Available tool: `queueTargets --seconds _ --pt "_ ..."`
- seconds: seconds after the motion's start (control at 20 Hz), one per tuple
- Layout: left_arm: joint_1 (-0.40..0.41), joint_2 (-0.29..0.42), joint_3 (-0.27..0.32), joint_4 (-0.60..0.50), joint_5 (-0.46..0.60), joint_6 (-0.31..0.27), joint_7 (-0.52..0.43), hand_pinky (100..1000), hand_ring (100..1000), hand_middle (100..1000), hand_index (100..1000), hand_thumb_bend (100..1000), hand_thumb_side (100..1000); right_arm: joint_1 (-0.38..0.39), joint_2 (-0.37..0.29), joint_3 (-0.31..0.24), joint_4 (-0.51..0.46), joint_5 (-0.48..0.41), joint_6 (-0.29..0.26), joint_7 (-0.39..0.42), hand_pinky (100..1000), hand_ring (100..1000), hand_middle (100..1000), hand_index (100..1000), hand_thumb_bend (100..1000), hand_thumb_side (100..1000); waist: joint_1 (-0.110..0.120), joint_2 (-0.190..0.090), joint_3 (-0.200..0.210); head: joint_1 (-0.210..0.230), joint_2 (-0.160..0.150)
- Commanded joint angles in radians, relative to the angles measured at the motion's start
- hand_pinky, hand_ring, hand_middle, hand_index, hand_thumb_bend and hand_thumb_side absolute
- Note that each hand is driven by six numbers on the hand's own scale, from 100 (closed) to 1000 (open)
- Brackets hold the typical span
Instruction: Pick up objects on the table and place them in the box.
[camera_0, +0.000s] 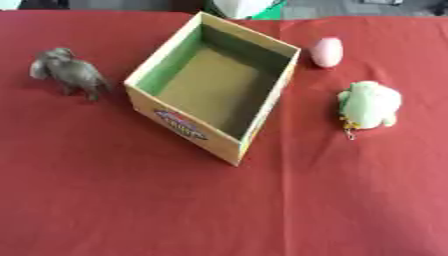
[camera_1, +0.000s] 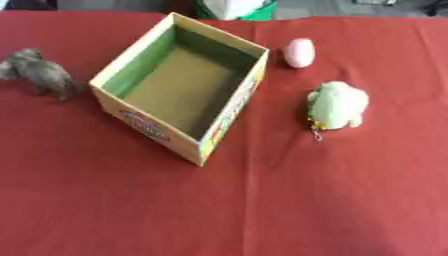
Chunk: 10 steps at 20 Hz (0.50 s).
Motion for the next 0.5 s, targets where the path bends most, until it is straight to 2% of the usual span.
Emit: queueTargets --seconds 0.05,0.15,0.25,0.4,0.5 --pt "-0.06 0.078 -0.018 0.091 -0.073 -0.046 -0.116 667 818 823 898 659 1000 -0.006 -0.036 0.0 -0.019 0.004 -0.001 0.008 787 814 751 847 100 980 0.0 -0.019 -0.005 0.002 -0.01" --pt "-0.104 0.092 -0.037 0.151 -0.122 -0.085 -0.181 668 824 824 894 818 1000 -0.007 -0.038 0.002 -0.019 0.004 -0.001 0.011 787 815 751 847 100 980 -0.001 -0.018 -0.007 0.0 -0.011" --pt "-0.146 0.101 -0.057 0.199 -0.185 -0.124 -0.229 672 832 827 895 863 1000 -0.007 -0.04 0.004 -0.019 0.003 -0.001 0.013 788 817 751 847 100 980 -0.001 -0.016 -0.009 -0.002 -0.013" --pt "-0.205 0.096 -0.094 0.254 -0.272 -0.183 -0.284 700 863 847 946 853 1000 -0.01 -0.041 0.008 -0.019 0.002 -0.001 0.017 788 821 751 847 100 979 -0.002 -0.014 -0.013 -0.002 -0.016" --pt "-0.239 0.086 -0.122 0.287 -0.323 -0.23 -0.339 723 886 864 1000 771 1000 -0.013 -0.042 0.011 -0.019 0.0 -0.002 0.021 788 823 751 847 100 979 -0.001 -0.013 -0.016 -0.001 -0.019"
